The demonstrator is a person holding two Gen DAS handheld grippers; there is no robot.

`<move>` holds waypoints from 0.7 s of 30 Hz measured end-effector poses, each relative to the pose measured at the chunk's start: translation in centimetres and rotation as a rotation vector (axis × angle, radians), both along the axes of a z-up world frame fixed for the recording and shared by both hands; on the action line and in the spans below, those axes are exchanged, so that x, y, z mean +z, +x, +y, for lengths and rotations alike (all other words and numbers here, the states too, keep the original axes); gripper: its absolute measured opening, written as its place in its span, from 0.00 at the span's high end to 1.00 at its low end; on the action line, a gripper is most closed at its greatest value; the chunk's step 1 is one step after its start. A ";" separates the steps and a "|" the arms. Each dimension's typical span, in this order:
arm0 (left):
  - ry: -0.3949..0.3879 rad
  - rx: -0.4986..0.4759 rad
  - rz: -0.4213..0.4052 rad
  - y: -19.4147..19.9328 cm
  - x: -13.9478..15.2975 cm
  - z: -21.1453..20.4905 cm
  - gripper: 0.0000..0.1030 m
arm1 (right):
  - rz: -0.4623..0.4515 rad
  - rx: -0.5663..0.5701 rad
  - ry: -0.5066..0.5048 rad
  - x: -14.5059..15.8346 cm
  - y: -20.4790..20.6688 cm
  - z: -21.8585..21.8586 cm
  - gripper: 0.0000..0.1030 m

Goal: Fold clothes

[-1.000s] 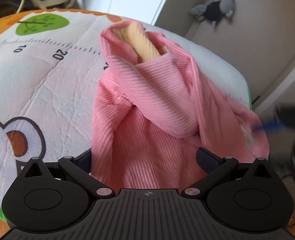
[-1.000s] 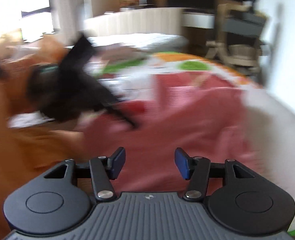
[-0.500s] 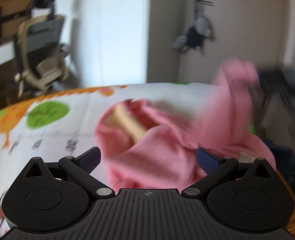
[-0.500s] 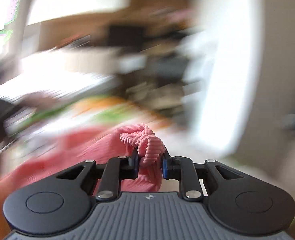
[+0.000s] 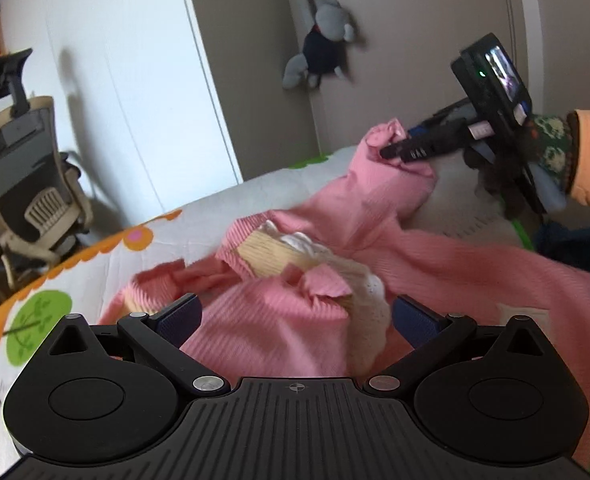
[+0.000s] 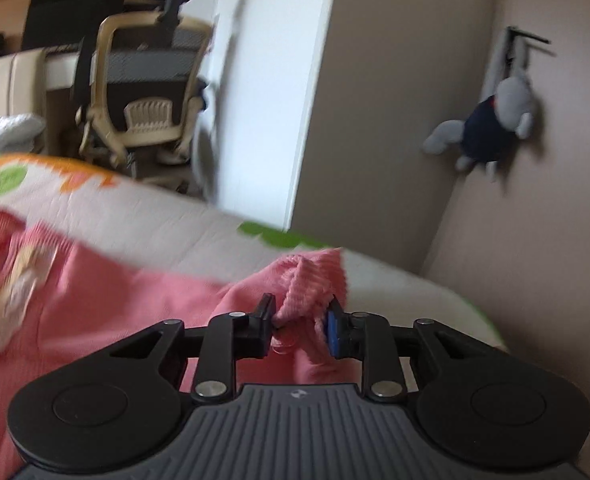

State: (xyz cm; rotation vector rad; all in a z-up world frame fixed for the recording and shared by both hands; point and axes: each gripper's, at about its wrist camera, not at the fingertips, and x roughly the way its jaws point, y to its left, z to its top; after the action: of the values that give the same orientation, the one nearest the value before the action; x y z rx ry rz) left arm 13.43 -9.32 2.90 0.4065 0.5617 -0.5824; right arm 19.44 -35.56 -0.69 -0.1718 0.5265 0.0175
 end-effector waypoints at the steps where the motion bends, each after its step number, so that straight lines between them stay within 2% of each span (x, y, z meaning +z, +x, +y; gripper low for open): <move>1: 0.011 0.004 0.014 0.5 -0.3 -0.1 0.00 | 0.003 0.004 0.005 -0.3 0.1 0.0 0.75; 2: 0.023 0.008 0.027 0.9 -0.5 -0.2 0.00 | 0.007 0.007 0.011 -0.6 0.2 0.0 0.75; 4: 0.045 0.016 0.049 1.8 -1.0 -0.3 0.08 | 0.012 0.012 0.022 -1.0 0.4 0.0 0.74; 6: 0.060 0.040 0.011 1.7 -1.0 0.2 0.59 | 0.016 0.005 0.044 -1.2 0.6 -0.4 0.74; 7: 0.068 0.053 -0.009 1.7 -1.0 0.4 0.67 | 0.018 0.000 0.058 -1.2 0.8 -0.6 0.74; 8: 0.071 0.069 -0.028 1.7 -0.9 0.8 0.80 | 0.018 -0.005 0.068 -1.2 0.9 -0.8 0.74; 9: 0.045 0.107 -0.049 1.9 0.0 1.8 0.88 | 0.013 -0.010 0.074 -1.0 0.9 -1.0 0.74; 13: -0.056 0.262 -0.133 3.0 3.4 6.3 0.92 | -0.044 -0.029 0.056 0.7 0.8 -1.3 0.75; 17: -0.093 0.545 -0.259 5.3 6.7 14.5 0.93 | -0.125 -0.051 0.028 3.1 0.8 -1.2 0.80; 21: -0.194 0.750 -0.268 6.3 7.9 23.1 0.94 | -0.212 -0.081 -0.012 4.9 1.0 -0.4 0.83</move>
State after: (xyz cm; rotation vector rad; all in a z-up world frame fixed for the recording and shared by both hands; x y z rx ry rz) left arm 19.71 13.80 10.85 0.0660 0.3559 0.1404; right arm 20.42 -36.01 4.24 -0.1616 0.3217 -0.0818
